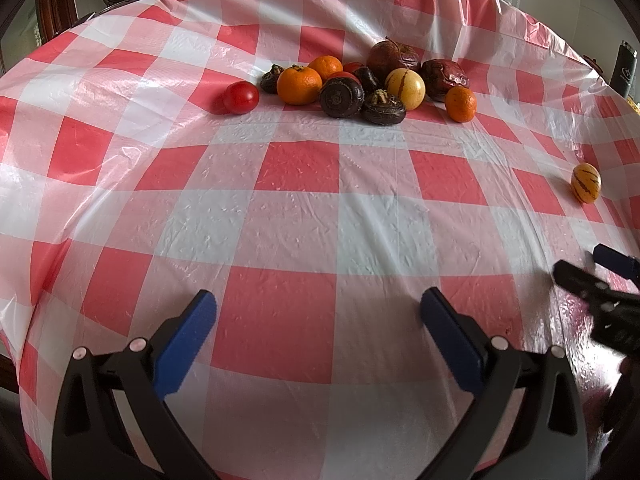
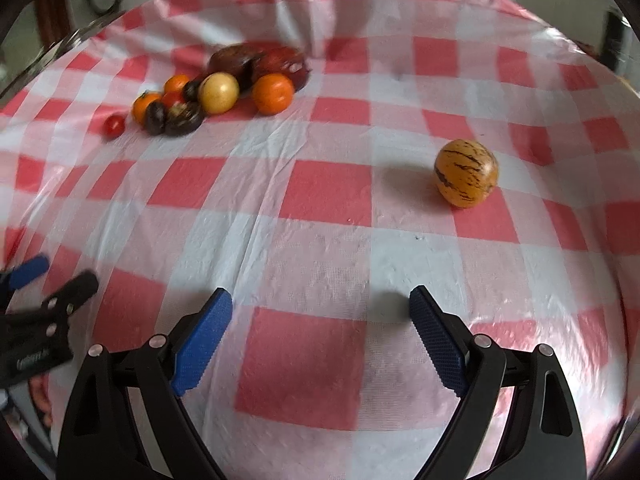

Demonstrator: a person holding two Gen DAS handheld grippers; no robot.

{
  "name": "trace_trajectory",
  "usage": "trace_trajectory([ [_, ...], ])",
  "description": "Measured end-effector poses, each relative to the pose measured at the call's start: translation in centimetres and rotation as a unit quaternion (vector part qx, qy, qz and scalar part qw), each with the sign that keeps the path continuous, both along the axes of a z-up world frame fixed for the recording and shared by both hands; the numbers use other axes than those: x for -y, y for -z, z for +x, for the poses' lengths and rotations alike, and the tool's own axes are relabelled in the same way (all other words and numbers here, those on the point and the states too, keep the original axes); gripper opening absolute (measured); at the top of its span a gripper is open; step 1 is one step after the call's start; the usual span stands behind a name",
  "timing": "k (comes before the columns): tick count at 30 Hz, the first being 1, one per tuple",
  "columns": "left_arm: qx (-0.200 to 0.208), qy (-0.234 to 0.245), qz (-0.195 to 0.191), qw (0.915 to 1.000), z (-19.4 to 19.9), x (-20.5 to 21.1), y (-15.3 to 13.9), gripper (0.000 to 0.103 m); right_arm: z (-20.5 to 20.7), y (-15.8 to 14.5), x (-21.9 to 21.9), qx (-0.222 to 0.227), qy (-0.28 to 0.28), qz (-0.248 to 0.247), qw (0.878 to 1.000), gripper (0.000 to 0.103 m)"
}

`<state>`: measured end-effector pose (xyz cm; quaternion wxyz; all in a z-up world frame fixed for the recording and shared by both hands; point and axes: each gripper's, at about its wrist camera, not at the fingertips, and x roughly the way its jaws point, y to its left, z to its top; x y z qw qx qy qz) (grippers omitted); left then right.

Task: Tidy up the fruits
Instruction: 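Grasp the yellow striped pepino melon with the right tool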

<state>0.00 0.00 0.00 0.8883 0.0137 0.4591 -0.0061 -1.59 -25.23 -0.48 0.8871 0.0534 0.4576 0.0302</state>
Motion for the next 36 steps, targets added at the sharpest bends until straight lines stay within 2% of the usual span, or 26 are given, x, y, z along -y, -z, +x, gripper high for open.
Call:
trace_trajectory([
  [2, 0.0, 0.0, 0.0, 1.0, 0.0, 0.0, 0.0, 0.102, -0.5, -0.3, 3.1, 0.018, 0.05, 0.035, 0.998, 0.087],
  [4, 0.0, 0.0, 0.0, 1.0, 0.0, 0.0, 0.0, 0.102, -0.2, -0.2, 5.7, 0.012, 0.076, 0.042, 0.996, 0.087],
  [8, 0.0, -0.001, 0.001, 1.0, 0.0, 0.0, 0.0, 0.102, 1.7, -0.6, 9.0, 0.007, 0.087, 0.081, 0.993, 0.087],
  [11, -0.001, -0.005, 0.001, 1.0, 0.0, -0.1, 0.0, 0.102, 3.9, -1.0, 9.1, 0.015, 0.08, 0.073, 0.994, 0.082],
  [13, -0.007, -0.006, 0.002, 1.0, -0.2, -0.1, -0.1, 0.102, 5.3, -1.0, 8.5, 0.008, 0.071, 0.064, 0.995, 0.073],
  [16, -0.011, -0.002, 0.001, 0.9999, 0.2, 0.0, -0.1, 0.102, 6.5, -1.1, 7.7, 0.015, 0.064, 0.052, 0.997, 0.066],
  [21, -0.014, 0.016, -0.001, 0.9998, 0.0, -0.2, -0.1, 0.102, 7.1, -1.0, 7.0, 0.024, 0.057, 0.032, 0.998, 0.048],
  [24, -0.013, 0.017, -0.005, 0.9998, 0.5, -0.5, -0.1, 0.102, 6.9, -1.0, 6.6, 0.037, 0.058, 0.018, 0.997, 0.045],
  [28, -0.019, 0.012, -0.026, 0.9994, 3.3, -0.4, -0.4, 0.102, 6.6, -1.2, 6.0, 0.046, 0.049, 0.006, 0.998, 0.045],
  [31, -0.011, 0.013, -0.012, 0.9998, 6.5, 0.9, -0.5, 0.102, 6.7, -1.0, 6.5, 0.041, 0.051, 0.023, 0.998, 0.045],
  [32, -0.006, 0.009, -0.003, 0.9999, 7.8, 1.2, -0.6, 0.097, 6.7, -1.0, 6.6, 0.041, 0.051, 0.029, 0.997, 0.045],
  [33, -0.001, 0.005, 0.002, 1.0, 9.0, 1.4, -0.7, 0.087, 6.7, -1.0, 6.6, 0.041, 0.051, 0.031, 0.997, 0.045],
  [34, -0.002, -0.002, -0.004, 1.0, 10.4, 1.3, -0.9, 0.084, 6.7, -1.0, 6.5, 0.041, 0.05, 0.031, 0.997, 0.045],
  [36, -0.01, -0.021, -0.059, 0.998, 12.5, 0.1, -1.0, 0.08, 6.7, -1.0, 6.4, 0.04, 0.047, 0.031, 0.998, 0.045],
])
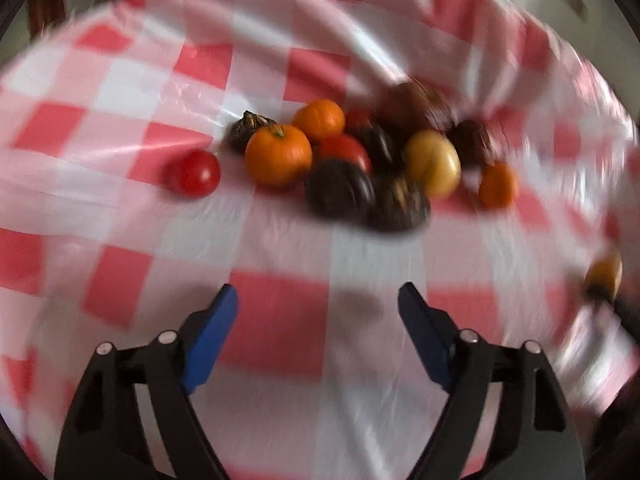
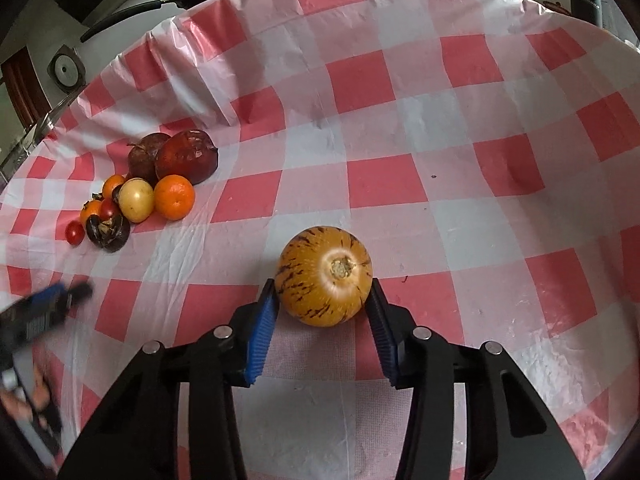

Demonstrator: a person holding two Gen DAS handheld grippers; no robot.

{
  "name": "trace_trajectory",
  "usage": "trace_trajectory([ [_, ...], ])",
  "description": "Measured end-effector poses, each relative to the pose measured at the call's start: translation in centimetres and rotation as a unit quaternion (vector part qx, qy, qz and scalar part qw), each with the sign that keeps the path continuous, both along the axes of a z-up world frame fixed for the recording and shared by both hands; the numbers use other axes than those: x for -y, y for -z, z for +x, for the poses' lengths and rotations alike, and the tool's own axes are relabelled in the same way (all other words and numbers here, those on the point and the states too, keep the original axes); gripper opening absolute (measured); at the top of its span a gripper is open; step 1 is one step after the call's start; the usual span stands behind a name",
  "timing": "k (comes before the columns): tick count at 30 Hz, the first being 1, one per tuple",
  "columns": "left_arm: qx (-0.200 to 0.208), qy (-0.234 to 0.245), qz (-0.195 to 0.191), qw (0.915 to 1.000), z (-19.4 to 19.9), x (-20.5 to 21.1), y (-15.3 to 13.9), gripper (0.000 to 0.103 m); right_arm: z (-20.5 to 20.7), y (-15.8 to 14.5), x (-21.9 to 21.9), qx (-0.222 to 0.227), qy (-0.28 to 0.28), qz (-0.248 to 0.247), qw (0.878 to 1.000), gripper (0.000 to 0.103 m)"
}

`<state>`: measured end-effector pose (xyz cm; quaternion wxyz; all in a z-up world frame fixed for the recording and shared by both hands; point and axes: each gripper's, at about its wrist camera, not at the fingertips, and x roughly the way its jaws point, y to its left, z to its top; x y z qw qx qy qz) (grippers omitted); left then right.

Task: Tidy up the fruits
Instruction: 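Grasp the yellow striped pepino melon with the right tool, then grasp a dark brown round fruit from the pile with the left tool while the right holds the melon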

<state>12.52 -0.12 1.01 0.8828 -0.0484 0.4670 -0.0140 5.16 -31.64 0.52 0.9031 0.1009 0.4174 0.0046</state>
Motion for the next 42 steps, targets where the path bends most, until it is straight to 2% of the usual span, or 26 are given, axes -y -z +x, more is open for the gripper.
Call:
trace_trajectory([
  [1, 0.002, -0.012, -0.035, 0.9993, 0.9, -0.7, -0.2, 0.08, 0.0, 0.0, 0.0, 0.0, -0.001, 0.0, 1.0, 0.045],
  [2, 0.006, -0.026, -0.046, 0.9986, 1.6, -1.1, -0.4, 0.08, 0.0, 0.0, 0.0, 0.0, -0.001, 0.002, 1.0, 0.045],
  [7, 0.023, -0.054, -0.03, 0.9978, 4.5, 0.2, -1.2, 0.08, 0.0, 0.1, 0.0, 0.002, -0.006, 0.009, 1.0, 0.045],
  [8, 0.024, -0.059, -0.03, 0.9975, 4.8, 0.3, -1.3, 0.077, 0.0, 0.1, 0.0, 0.002, -0.006, 0.01, 1.0, 0.045],
  [9, 0.028, -0.062, -0.039, 0.9969, 5.2, 0.4, -1.5, 0.068, 0.0, 0.2, 0.0, 0.002, -0.006, 0.011, 1.0, 0.045],
  [10, 0.028, -0.061, -0.046, 0.9967, 5.4, 0.5, -1.6, 0.065, 0.0, 0.2, 0.0, 0.002, -0.006, 0.011, 1.0, 0.045],
  [12, 0.028, -0.064, -0.058, 0.9958, 5.5, 0.3, -1.6, 0.064, -0.1, 0.2, 0.0, 0.002, -0.006, 0.012, 1.0, 0.045],
  [14, 0.031, -0.065, -0.089, 0.9934, 5.0, -0.4, -1.1, 0.064, -0.1, 0.2, 0.0, 0.002, -0.006, 0.01, 1.0, 0.045],
  [16, 0.033, -0.065, -0.137, 0.9879, 4.5, -1.4, -0.1, 0.066, -0.1, 0.2, 0.0, 0.002, -0.006, 0.01, 1.0, 0.045],
  [17, 0.035, -0.068, -0.147, 0.9863, 4.1, -1.9, 0.2, 0.067, -0.1, 0.2, 0.0, 0.002, -0.006, 0.009, 1.0, 0.045],
  [19, 0.038, -0.064, -0.141, 0.9871, 3.7, -2.0, 0.2, 0.063, 0.0, 0.2, 0.0, 0.002, -0.006, 0.009, 1.0, 0.046],
  [20, 0.042, -0.063, -0.141, 0.9871, 3.5, -2.0, 0.1, 0.056, -0.1, 0.2, 0.0, 0.002, -0.006, 0.009, 1.0, 0.046],
  [22, 0.042, -0.069, -0.166, 0.9827, 3.6, -2.1, 0.3, 0.043, 0.0, 0.3, -0.1, 0.001, -0.006, 0.007, 1.0, 0.046],
  [25, 0.041, -0.099, -0.195, 0.9749, 3.7, -3.8, 0.5, 0.04, 0.0, 0.3, -0.1, 0.002, -0.006, 0.007, 1.0, 0.046],
  [29, 0.033, -0.076, -0.169, 0.9822, 3.8, -2.7, 0.5, 0.041, -0.1, 0.3, -0.1, 0.002, -0.006, 0.008, 1.0, 0.046],
  [35, 0.028, -0.074, -0.123, 0.9893, 3.9, -1.8, 0.5, 0.041, -0.1, 0.3, -0.1, 0.003, -0.006, 0.011, 1.0, 0.046],
  [39, 0.037, -0.076, -0.128, 0.9882, 2.0, -2.0, 0.2, 0.04, -0.2, 0.4, 0.1, 0.005, -0.006, 0.023, 1.0, 0.046],
  [42, 0.058, -0.071, -0.104, 0.9903, -0.9, -2.0, -0.4, 0.04, -0.4, 0.4, 0.3, 0.007, -0.005, 0.028, 1.0, 0.046],
])
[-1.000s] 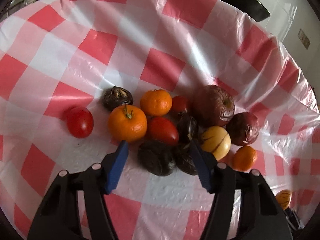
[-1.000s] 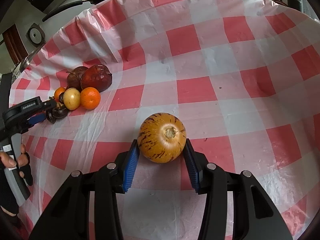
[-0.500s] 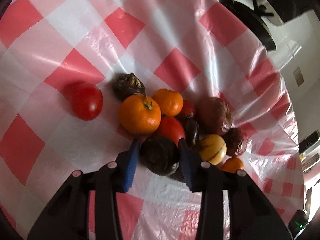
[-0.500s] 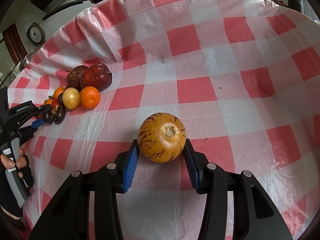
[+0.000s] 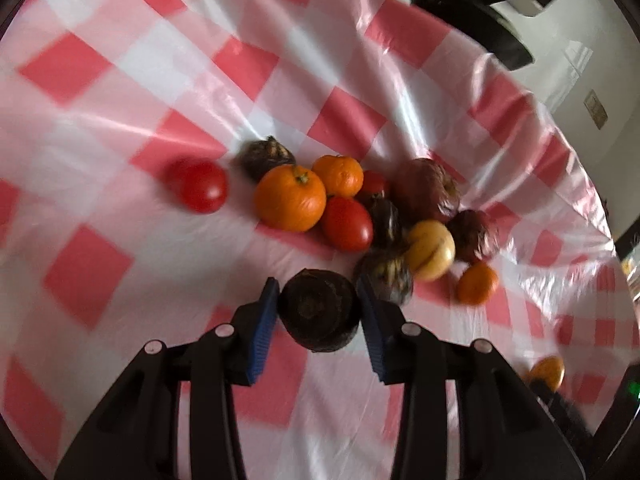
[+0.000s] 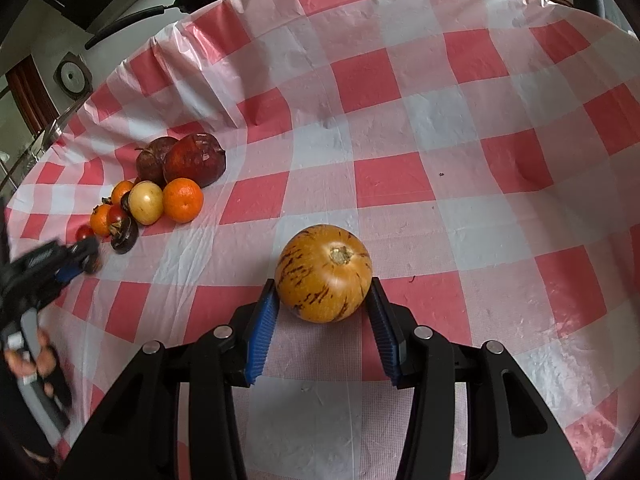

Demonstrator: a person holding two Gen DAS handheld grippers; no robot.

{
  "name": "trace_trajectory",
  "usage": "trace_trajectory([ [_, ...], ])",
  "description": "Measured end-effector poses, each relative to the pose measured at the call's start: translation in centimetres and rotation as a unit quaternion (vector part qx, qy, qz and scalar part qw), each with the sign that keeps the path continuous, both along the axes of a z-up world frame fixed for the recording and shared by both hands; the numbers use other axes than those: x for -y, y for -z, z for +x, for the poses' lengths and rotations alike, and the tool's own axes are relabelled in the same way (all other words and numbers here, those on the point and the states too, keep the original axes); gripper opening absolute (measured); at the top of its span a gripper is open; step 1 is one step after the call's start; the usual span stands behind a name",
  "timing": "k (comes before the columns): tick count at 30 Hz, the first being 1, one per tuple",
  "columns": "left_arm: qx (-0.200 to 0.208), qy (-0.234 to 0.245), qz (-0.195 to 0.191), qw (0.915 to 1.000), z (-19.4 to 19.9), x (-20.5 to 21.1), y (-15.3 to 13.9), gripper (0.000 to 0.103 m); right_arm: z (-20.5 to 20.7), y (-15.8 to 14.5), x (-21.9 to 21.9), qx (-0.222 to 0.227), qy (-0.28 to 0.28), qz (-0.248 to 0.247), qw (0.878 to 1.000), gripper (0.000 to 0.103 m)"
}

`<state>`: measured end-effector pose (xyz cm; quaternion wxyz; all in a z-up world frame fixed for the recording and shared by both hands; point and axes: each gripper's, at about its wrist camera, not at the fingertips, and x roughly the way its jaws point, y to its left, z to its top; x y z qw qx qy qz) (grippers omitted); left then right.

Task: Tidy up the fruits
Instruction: 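Grasp a dark brown round fruit from the pile with the left tool while the right holds the melon, then carry the dark fruit and the melon over the white box with both tools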

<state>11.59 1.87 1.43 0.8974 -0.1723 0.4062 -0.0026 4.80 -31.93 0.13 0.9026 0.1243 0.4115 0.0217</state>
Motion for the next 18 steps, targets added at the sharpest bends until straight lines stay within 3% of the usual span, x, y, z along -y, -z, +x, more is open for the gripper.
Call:
trace_trajectory([
  [7, 0.032, 0.004, 0.059, 0.9978, -8.8, -0.7, -1.3, 0.04, -0.1, 0.0, 0.5, 0.005, 0.001, 0.02, 1.0, 0.045],
  [11, 0.038, 0.005, 0.068, 0.997, -13.6, -1.5, -2.0, 0.04, -0.4, -0.3, -0.1, 0.007, -0.021, 0.024, 0.999, 0.045],
  [18, 0.041, 0.024, 0.086, 0.9952, -20.6, -2.6, -2.3, 0.04, -5.7, -2.2, -4.3, 0.012, -0.059, 0.077, 0.995, 0.045],
])
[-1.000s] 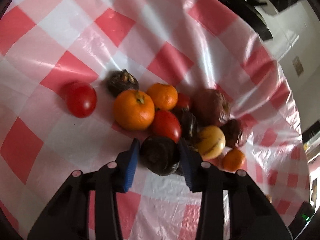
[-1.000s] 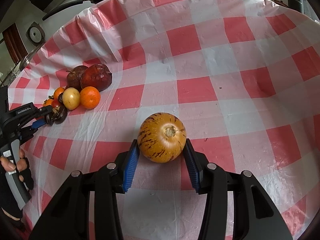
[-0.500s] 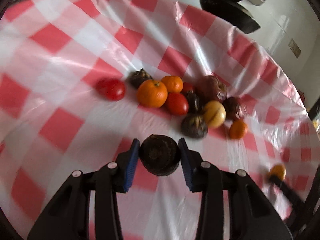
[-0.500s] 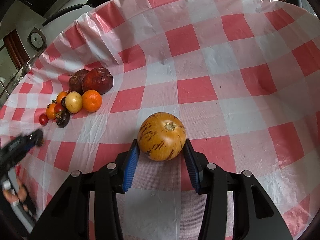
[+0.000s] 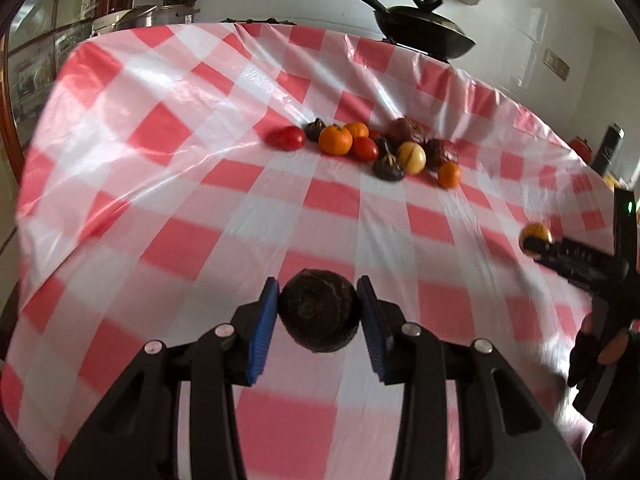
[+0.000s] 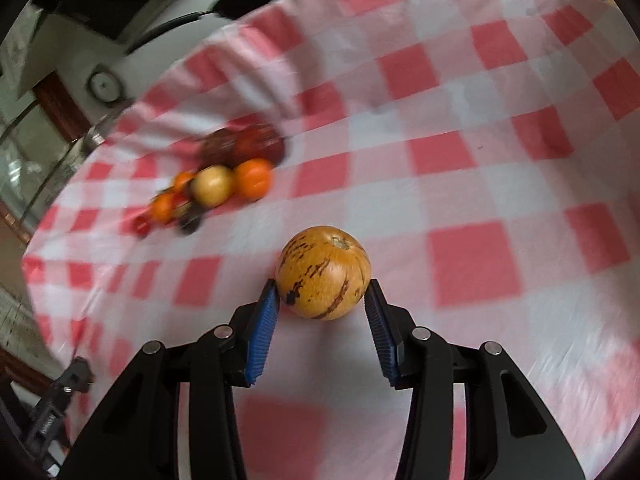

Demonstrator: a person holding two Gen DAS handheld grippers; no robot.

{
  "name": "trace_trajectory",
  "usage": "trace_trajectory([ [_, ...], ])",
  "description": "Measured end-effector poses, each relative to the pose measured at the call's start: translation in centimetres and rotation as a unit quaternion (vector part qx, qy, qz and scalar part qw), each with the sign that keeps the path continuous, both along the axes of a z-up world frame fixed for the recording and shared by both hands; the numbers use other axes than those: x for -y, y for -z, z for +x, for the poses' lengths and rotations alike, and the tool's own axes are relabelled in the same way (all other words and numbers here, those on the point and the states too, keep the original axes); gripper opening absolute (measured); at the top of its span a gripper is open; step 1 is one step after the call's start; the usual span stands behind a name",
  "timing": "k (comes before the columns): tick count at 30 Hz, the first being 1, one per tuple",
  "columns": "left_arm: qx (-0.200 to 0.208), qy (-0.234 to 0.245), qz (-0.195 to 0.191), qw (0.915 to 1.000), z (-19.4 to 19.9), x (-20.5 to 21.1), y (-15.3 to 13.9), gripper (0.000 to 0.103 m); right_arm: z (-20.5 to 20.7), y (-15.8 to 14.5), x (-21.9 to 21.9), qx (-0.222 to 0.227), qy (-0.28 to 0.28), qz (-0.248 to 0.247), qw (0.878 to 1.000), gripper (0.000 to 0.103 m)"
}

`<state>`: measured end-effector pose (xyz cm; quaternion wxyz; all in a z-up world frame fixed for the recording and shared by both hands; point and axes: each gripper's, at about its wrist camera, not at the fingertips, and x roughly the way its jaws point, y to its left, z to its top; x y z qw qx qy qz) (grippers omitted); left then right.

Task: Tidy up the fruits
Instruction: 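Carry the dark fruit and the melon over the white box with both tools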

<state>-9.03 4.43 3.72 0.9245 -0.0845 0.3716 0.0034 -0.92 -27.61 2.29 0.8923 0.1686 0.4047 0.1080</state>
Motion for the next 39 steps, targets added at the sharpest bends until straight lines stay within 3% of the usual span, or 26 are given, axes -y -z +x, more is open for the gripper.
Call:
trace_trajectory([
  [7, -0.005, -0.013, 0.006, 0.9999, -5.5, -2.9, 0.7, 0.041, -5.9, -1.1, -8.5, 0.019, -0.095, -0.018, 0.995, 0.044],
  [10, -0.011, -0.027, 0.006, 0.9996, -7.2, -4.4, 1.2, 0.041, -8.1, -1.1, -11.3, 0.021, -0.126, -0.021, 0.992, 0.03],
  [13, -0.011, -0.036, 0.015, 0.9992, -8.8, -5.7, 1.3, 0.041, -10.1, -1.4, -14.3, 0.028, -0.155, -0.041, 0.987, 0.03],
  [16, -0.018, -0.044, 0.012, 0.9988, -9.8, -7.0, 1.9, 0.041, -10.7, -0.6, -16.1, 0.027, -0.159, -0.084, 0.983, 0.03],
  [19, -0.019, -0.042, 0.0, 0.999, -10.5, -7.8, 2.3, 0.041, -10.3, 0.7, -15.5, 0.005, -0.144, -0.08, 0.986, 0.031],
  [21, -0.014, -0.039, 0.012, 0.9991, -10.8, -7.8, 2.2, 0.041, -10.2, 0.6, -14.7, 0.004, -0.139, -0.063, 0.988, 0.035],
  [23, -0.011, -0.037, 0.013, 0.9992, -10.9, -7.9, 2.3, 0.041, -10.0, 0.3, -14.7, 0.012, -0.134, -0.07, 0.988, 0.065],
  [27, -0.003, -0.043, -0.003, 0.9991, -11.2, -8.5, 2.4, 0.041, -9.2, -0.2, -17.2, 0.015, -0.173, -0.083, 0.981, 0.071],
  [33, -0.001, -0.036, -0.009, 0.9993, -11.8, -8.9, 2.4, 0.041, -6.4, 0.9, -21.7, 0.005, -0.19, -0.114, 0.975, 0.068],
  [36, 0.0, -0.035, -0.013, 0.9993, -12.6, -9.2, 2.4, 0.041, -5.3, 0.9, -22.8, 0.008, -0.187, -0.126, 0.974, 0.061],
  [39, 0.004, -0.038, -0.02, 0.9991, -13.4, -9.7, 2.4, 0.041, -5.1, 1.2, -24.3, 0.016, -0.198, -0.162, 0.967, 0.046],
])
